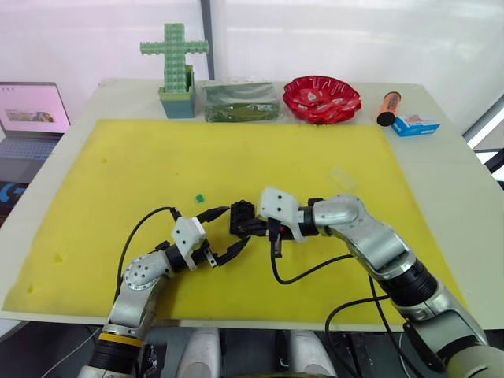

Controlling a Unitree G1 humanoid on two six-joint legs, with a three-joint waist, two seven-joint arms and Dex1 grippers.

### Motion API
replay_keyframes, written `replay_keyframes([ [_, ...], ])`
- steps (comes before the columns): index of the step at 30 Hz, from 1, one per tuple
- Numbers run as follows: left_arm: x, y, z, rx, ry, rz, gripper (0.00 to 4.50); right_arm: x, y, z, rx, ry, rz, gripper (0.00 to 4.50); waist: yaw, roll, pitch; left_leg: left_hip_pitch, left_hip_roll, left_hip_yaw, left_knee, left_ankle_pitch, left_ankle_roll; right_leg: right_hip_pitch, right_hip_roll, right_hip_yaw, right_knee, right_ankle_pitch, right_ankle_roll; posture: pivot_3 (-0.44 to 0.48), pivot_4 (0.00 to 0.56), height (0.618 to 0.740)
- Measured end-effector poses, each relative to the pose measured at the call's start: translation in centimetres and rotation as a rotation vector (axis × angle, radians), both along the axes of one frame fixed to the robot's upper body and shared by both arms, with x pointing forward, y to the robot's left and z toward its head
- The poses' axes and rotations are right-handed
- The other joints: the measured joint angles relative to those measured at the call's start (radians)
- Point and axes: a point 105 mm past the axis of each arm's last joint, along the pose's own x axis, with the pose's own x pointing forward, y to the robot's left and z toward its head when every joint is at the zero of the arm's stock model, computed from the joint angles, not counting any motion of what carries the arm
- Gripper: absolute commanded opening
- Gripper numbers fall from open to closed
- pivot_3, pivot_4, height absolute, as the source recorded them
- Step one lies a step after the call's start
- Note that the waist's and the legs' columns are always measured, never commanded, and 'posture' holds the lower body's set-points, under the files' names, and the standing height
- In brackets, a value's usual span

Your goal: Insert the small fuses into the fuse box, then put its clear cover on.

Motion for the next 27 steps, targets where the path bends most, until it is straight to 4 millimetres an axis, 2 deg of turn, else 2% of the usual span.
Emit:
replay_keyframes([
  [21,0.04,0.03,0.02,0.002,-0.001,0.002,4.50,0.40,0.01,-0.25,-0.013,-0.031,-0.008,0.03,0.000,0.000,-0.001,0.000,0.000,0.000,0.000,0.000,0.000,0.001,0.000,0.000,0.000,0.000,-0.001,0.000,0.150,0.740],
  [27,0.00,0.09,-0.06,0.004,0.002,0.003,4.50,0.51,-0.14,0.21,0.010,-0.039,-0.009,0.03,0.000,0.000,-0.001,0.000,0.000,0.000,0.000,0.000,0.000,0.000,0.000,0.000,0.000,0.000,-0.001,0.000,0.150,0.740],
])
